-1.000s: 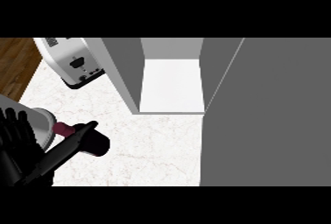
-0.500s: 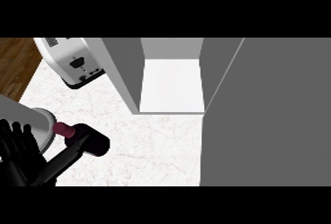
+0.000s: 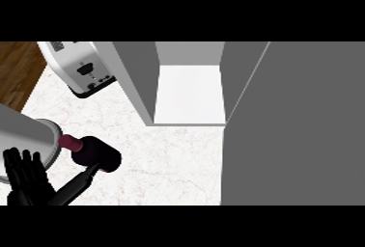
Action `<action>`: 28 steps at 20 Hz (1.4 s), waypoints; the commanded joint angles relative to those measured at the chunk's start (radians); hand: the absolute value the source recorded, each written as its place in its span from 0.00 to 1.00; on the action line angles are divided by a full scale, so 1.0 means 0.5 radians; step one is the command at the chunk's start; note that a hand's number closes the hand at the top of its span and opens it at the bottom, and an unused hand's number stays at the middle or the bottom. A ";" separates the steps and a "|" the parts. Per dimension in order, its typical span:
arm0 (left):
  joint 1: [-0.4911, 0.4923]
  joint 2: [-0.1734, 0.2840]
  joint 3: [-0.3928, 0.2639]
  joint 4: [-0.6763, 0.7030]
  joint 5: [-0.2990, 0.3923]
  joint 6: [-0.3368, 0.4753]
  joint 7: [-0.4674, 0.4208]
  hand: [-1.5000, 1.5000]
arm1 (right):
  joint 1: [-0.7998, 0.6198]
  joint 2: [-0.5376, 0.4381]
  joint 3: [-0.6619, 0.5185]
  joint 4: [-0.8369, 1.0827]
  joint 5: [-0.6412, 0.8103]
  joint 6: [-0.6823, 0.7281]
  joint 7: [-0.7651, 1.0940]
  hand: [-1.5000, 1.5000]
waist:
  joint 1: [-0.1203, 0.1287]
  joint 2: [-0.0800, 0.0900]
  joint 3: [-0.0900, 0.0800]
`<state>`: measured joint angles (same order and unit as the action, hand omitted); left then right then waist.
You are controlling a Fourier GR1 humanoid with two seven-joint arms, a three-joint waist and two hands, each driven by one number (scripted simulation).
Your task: Pick up the wine, place it into the cabinet and close the cabinet
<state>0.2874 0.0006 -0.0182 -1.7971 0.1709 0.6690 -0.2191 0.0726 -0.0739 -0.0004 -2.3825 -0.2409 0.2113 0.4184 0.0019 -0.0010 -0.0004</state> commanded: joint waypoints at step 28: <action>-0.560 -0.001 0.370 1.587 0.565 -0.558 -0.944 0.00 | 0.088 0.035 0.034 -0.088 0.053 0.051 -0.007 0.00 | -0.014 0.002 0.000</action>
<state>0.0836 0.0021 0.1257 -1.1660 0.4326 0.4337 -0.6124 0.0763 -0.0561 0.0101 -2.3905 -0.2146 0.2171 0.4237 -0.0022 -0.0001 -0.0003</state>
